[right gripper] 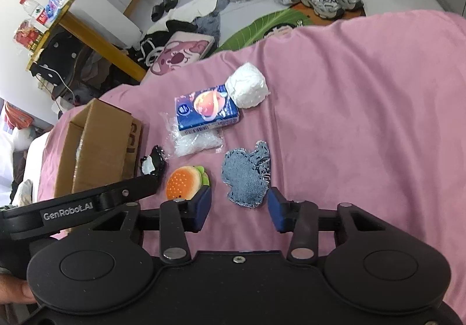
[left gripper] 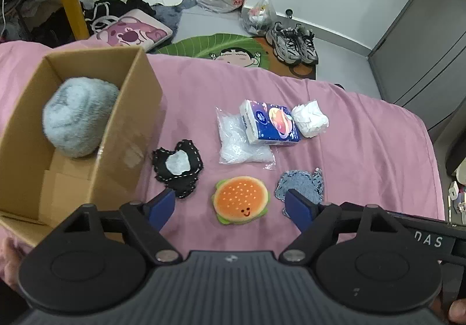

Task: Organize soft objects
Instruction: 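Grasp the burger plush with the left gripper while the right gripper grasps the denim patch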

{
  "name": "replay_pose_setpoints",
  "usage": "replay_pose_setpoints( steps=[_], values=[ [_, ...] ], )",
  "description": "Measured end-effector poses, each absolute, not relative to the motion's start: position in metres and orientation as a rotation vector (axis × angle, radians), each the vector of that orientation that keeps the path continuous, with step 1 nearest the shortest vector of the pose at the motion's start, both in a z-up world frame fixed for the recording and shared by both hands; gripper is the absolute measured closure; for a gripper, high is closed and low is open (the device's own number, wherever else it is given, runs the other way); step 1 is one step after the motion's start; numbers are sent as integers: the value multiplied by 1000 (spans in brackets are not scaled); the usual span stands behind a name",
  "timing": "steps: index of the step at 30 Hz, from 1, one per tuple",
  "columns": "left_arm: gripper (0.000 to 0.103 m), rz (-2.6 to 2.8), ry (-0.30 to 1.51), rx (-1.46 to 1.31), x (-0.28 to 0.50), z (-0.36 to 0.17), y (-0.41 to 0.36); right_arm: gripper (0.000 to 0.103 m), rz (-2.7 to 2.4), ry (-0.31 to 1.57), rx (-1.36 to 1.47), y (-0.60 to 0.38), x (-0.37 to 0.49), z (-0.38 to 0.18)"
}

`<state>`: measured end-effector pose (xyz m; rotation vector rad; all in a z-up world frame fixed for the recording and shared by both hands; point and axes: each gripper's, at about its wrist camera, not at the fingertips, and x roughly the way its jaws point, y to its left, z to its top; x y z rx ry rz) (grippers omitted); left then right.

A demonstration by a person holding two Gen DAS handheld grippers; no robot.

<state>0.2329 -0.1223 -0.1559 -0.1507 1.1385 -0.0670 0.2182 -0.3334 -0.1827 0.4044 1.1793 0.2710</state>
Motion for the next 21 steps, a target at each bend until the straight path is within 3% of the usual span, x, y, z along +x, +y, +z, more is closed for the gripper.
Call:
replay_pose_setpoints(
  steps=[5, 21],
  values=[
    [29, -69, 1175, -169, 247, -174, -124, 61, 278, 1209, 410, -329, 227, -196],
    [33, -58, 1289, -198, 276, -216, -127, 64, 209, 1292, 451, -328, 243, -230]
  ],
)
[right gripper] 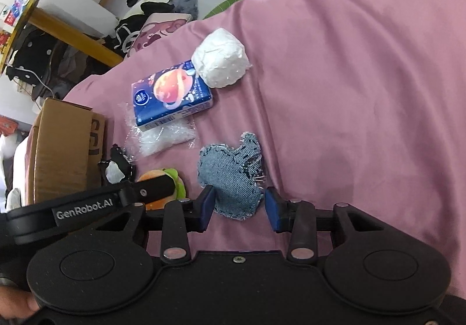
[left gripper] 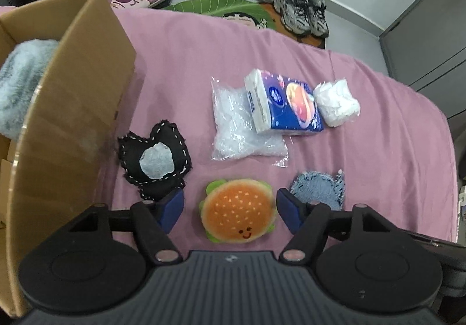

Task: Organize soft objects
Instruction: 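Grasp the burger plush with the left gripper while the right gripper grasps the denim patch, then carry the burger plush and denim patch into the box with both grippers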

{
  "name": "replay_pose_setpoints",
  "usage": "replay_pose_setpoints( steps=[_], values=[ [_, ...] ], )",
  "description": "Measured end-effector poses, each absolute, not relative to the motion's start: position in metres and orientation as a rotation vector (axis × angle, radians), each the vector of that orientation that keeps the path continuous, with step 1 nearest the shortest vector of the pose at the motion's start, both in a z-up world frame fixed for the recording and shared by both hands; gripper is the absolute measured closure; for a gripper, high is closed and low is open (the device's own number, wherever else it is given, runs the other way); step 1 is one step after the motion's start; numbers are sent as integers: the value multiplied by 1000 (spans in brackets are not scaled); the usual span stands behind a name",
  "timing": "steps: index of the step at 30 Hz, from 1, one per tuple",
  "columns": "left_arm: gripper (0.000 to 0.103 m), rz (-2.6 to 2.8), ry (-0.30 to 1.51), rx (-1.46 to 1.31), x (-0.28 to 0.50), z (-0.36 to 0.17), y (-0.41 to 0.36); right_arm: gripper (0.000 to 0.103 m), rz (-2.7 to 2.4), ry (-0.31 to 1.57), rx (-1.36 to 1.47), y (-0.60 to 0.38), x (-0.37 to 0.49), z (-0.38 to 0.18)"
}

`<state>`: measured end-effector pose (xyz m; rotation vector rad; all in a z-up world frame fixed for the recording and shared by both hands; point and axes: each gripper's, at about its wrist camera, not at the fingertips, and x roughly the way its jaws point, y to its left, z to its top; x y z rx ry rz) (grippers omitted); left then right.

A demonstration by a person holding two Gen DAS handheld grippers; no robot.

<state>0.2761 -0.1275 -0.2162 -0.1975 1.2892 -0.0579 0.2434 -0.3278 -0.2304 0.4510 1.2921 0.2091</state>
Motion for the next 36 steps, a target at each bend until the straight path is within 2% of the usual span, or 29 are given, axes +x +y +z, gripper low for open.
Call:
replay_pose_setpoints(
  steps=[5, 7, 8, 14, 18, 21, 36],
  values=[
    [34, -55, 1327, -217, 276, -229, -127, 73, 222, 1297, 487, -330, 241, -232],
    [42, -63, 1329, -212, 274, -231, -129, 78, 221, 1291, 490, -331, 240, -230],
    [51, -72, 1331, -223, 273, -231, -128, 80, 226, 1282, 497, -331, 240, -228],
    [63, -79, 1307, -209, 269, -216, -129, 87, 229, 1243, 483, -330, 230, -215],
    [63, -79, 1303, -172, 262, -208, -132, 90, 223, 1224, 499, -330, 222, -207],
    [68, -92, 1297, -187, 258, -202, -132, 90, 222, 1192, 464, -324, 218, -197],
    [68, -137, 1160, -122, 225, -153, -127, 90, 218, 1085, 410, -306, 181, -156]
  ],
)
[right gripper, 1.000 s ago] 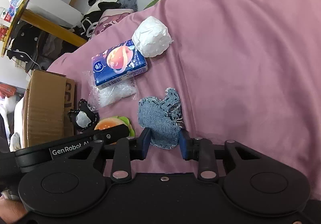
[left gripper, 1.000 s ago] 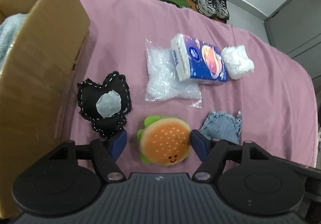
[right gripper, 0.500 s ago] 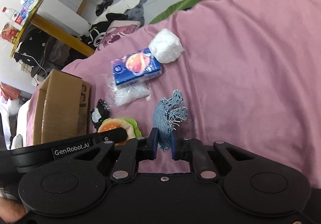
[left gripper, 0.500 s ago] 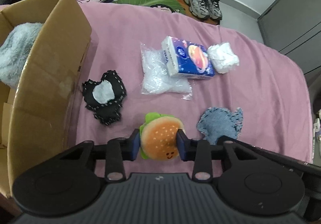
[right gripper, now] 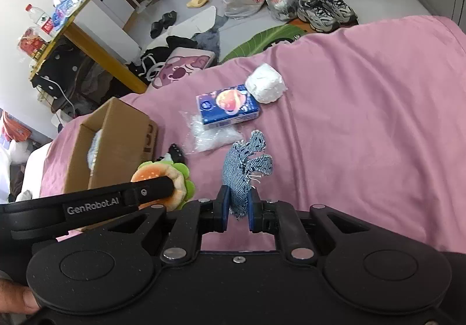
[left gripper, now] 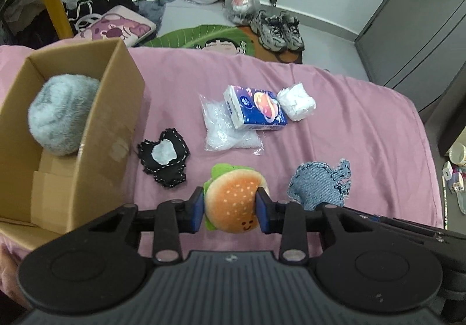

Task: Organize soft objects
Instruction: 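Carry the burger plush and denim patch into the box with both grippers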

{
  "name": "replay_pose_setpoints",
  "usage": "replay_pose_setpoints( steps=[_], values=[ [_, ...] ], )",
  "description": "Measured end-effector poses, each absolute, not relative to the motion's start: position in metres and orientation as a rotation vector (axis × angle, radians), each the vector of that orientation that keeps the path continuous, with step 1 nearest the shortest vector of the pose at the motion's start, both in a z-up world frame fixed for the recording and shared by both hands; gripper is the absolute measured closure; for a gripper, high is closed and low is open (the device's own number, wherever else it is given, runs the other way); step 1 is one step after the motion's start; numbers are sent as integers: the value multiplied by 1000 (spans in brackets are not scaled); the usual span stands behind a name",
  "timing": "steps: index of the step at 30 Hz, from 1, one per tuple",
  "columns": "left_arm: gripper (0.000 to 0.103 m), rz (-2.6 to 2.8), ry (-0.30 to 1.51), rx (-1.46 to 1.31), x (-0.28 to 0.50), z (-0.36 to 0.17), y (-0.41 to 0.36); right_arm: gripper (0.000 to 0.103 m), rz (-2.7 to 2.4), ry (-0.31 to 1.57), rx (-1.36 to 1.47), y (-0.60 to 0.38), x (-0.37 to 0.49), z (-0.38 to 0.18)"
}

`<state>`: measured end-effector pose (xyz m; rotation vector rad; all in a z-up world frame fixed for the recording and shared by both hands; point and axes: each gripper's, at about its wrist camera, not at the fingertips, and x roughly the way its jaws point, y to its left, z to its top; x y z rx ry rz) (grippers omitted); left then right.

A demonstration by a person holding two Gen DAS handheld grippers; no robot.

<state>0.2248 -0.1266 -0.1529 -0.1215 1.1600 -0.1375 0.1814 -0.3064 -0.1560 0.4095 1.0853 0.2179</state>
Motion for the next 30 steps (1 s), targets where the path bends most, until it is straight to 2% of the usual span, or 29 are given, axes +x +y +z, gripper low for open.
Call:
replay_pose_setpoints(
  steps=[30],
  values=[
    [68, -86, 968, -204, 198, -84, -43, 90, 274, 918, 309, -235, 174, -89]
  ],
)
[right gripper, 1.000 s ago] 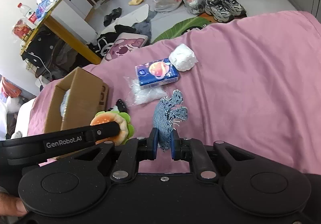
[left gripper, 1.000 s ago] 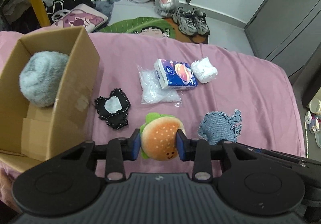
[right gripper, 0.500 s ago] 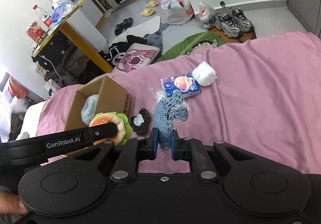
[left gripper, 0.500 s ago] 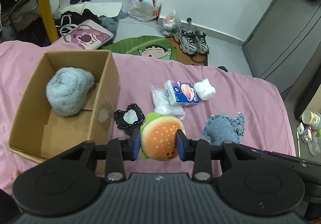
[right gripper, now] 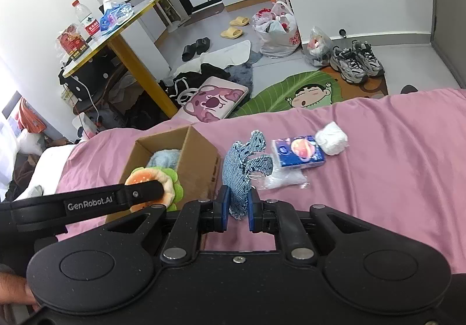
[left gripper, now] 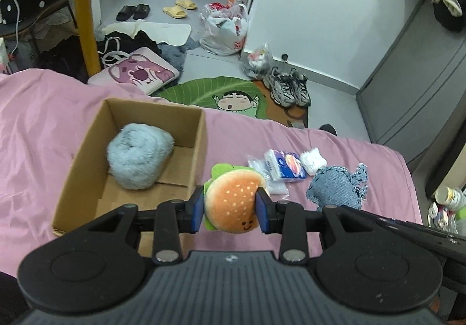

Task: Organize soft objects
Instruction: 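Carry the burger plush and denim patch into the box with both grippers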

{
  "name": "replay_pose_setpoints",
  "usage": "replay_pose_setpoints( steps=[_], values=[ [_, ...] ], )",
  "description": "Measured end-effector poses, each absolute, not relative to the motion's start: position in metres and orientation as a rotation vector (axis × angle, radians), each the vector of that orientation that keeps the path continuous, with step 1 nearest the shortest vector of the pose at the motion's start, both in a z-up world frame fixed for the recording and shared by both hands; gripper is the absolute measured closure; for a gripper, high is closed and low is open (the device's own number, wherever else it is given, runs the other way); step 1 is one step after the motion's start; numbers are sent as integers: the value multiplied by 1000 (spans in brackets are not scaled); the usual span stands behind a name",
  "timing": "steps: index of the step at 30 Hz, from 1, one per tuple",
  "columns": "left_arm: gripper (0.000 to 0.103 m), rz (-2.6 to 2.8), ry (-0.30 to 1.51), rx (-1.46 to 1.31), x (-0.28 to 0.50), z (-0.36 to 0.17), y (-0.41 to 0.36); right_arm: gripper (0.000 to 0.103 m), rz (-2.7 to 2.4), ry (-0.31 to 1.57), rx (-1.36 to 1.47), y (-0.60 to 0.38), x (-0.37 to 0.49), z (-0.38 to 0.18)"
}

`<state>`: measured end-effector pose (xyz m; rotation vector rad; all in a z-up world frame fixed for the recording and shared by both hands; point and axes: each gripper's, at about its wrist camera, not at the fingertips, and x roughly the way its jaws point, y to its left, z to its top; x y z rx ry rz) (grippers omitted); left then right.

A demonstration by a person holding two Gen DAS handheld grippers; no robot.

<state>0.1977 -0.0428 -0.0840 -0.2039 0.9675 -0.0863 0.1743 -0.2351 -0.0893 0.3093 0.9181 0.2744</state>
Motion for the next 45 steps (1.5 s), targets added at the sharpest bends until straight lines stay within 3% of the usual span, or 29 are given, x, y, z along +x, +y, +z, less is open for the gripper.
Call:
replay_pose_setpoints(
  steps=[45],
  values=[
    [66, 49, 1007, -368, 232, -132, 89, 90, 337, 998, 232, -104, 220, -101]
  ],
)
